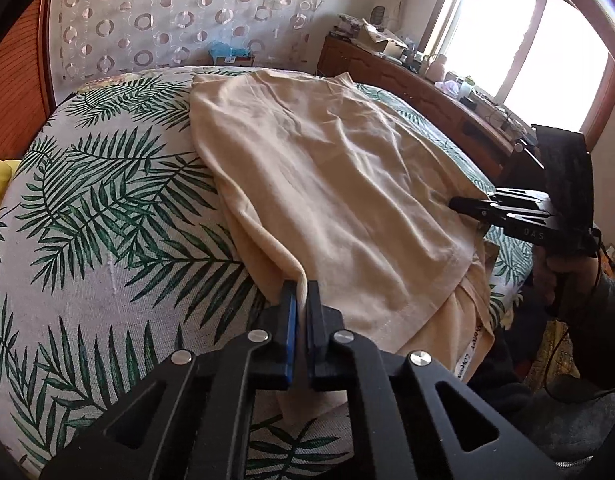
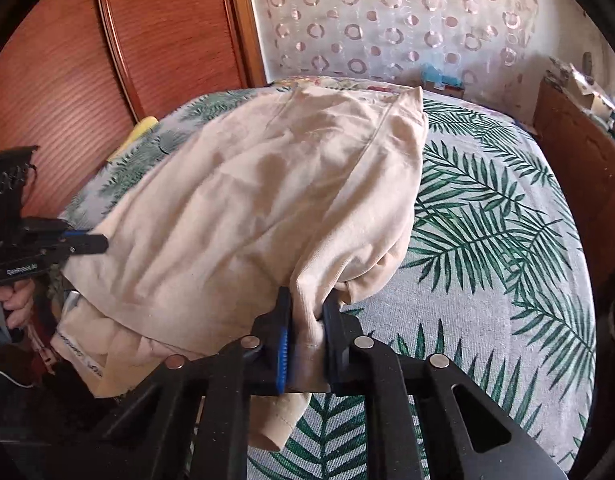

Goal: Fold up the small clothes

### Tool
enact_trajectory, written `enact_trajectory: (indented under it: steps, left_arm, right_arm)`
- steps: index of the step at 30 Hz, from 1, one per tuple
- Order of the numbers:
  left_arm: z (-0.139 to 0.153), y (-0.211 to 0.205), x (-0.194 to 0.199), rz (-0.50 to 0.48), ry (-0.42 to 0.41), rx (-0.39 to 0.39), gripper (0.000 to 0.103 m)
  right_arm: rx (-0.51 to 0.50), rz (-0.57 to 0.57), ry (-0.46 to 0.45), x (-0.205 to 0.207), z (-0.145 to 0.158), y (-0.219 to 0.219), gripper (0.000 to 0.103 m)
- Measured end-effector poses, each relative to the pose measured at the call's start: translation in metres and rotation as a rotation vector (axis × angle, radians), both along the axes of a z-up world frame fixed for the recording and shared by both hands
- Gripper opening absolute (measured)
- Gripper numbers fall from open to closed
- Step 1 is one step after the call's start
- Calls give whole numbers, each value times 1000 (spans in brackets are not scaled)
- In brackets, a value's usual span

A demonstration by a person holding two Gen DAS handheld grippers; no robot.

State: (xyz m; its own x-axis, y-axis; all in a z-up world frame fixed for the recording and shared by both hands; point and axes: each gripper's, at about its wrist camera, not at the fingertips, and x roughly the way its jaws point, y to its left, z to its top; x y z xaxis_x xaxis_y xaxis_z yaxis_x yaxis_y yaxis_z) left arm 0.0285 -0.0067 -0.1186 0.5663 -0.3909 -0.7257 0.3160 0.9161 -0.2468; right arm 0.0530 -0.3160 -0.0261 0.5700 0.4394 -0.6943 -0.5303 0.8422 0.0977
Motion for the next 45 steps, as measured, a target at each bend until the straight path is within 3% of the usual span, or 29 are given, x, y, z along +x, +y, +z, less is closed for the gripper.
enact_trajectory:
  steps: [6, 10, 13, 17, 20, 21, 23, 24, 28, 31, 35, 41, 45]
  left_arm:
    - [60, 2, 20, -7, -146, -52, 3]
    - [102, 10, 81, 24, -221, -73, 3]
    - [116, 17, 139, 67, -216, -55, 3]
    - [111, 22, 216, 144, -174, 10, 4]
    - [91, 25, 242, 141, -113, 36, 7]
    - [85, 25, 243, 121, -109, 41, 13]
    - [75, 27, 236, 115, -126, 60, 44]
    - [73, 28, 237, 108, -123, 56, 48]
    - [60, 27, 223, 82, -102, 65, 50]
    - [54, 26, 208, 65, -102, 55, 64]
    - [54, 26, 189, 60, -116, 36, 78]
    - [61, 41, 162, 91, -134, -5, 80]
    - [64, 48, 156, 105, -138, -3, 80]
  right_arm:
    - [142, 66, -81, 17, 52, -16, 11]
    - [156, 65, -144, 59, 94, -11, 11]
    - [126, 16, -140, 116, 114, 4, 11]
    - [54, -115, -105, 201, 109, 19, 12]
    - [-76, -168, -77, 233, 81, 29, 24]
    - [-106, -165, -91, 233, 73, 31, 34]
    - [-160, -166, -136, 226, 61, 33, 44]
    - [-172, -171, -150, 220, 57, 34, 46]
    - [-126, -113, -204, 186, 56, 43, 46]
    - [-93, -61, -205, 151, 54, 53, 46]
    - [-39, 109, -141, 119, 47, 81, 46]
    - [-81, 327, -74, 86, 11, 133, 46]
    - [-148, 365, -33, 80, -17, 157, 46]
